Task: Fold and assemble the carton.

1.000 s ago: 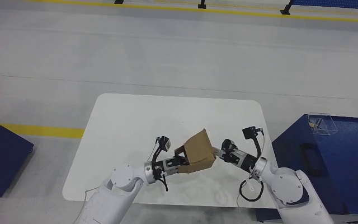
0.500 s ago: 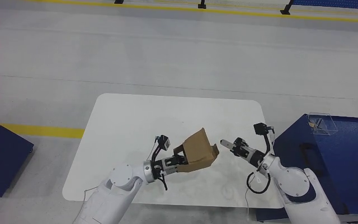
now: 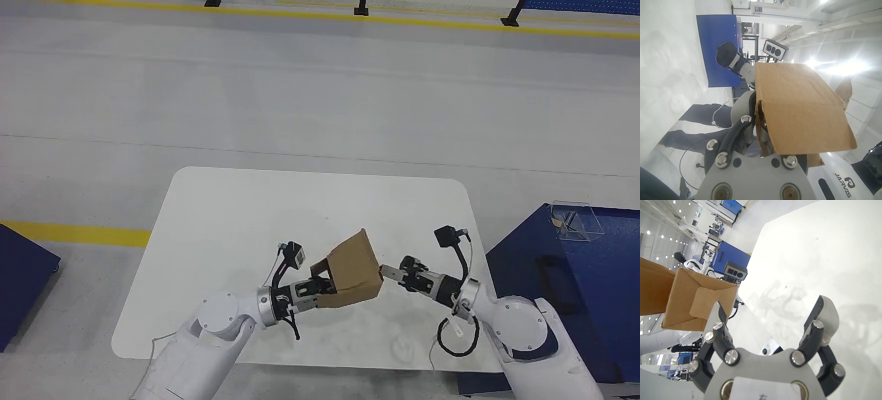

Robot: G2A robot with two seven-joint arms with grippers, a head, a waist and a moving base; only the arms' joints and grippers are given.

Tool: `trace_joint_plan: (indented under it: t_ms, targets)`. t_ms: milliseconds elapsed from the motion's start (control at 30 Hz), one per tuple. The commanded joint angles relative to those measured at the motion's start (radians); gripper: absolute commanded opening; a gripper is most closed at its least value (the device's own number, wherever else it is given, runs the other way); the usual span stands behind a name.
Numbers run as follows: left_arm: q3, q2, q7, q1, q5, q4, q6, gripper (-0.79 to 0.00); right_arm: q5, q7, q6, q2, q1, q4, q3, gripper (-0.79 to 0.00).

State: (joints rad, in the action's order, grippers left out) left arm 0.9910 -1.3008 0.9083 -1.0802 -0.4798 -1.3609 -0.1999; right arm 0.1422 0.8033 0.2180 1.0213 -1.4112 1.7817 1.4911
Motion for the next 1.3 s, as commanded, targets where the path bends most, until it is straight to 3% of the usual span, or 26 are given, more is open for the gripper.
trace_joint_plan:
  t_ms: [0, 1267]
  targets:
    - [0.0, 0.0, 0.0, -0.001, 0.0, 0.0, -0.001, -0.785, -0.001, -0.007, 0.002, 0.0, 0.0, 0.003, 0.001, 0.0]
    - [-0.003, -0.001, 0.007, 0.001, -0.001, 0.006, -0.003, -0.785, 0.102, -0.067, -0.033, -0.005, -0.004, 0.068, -0.038, 0.0]
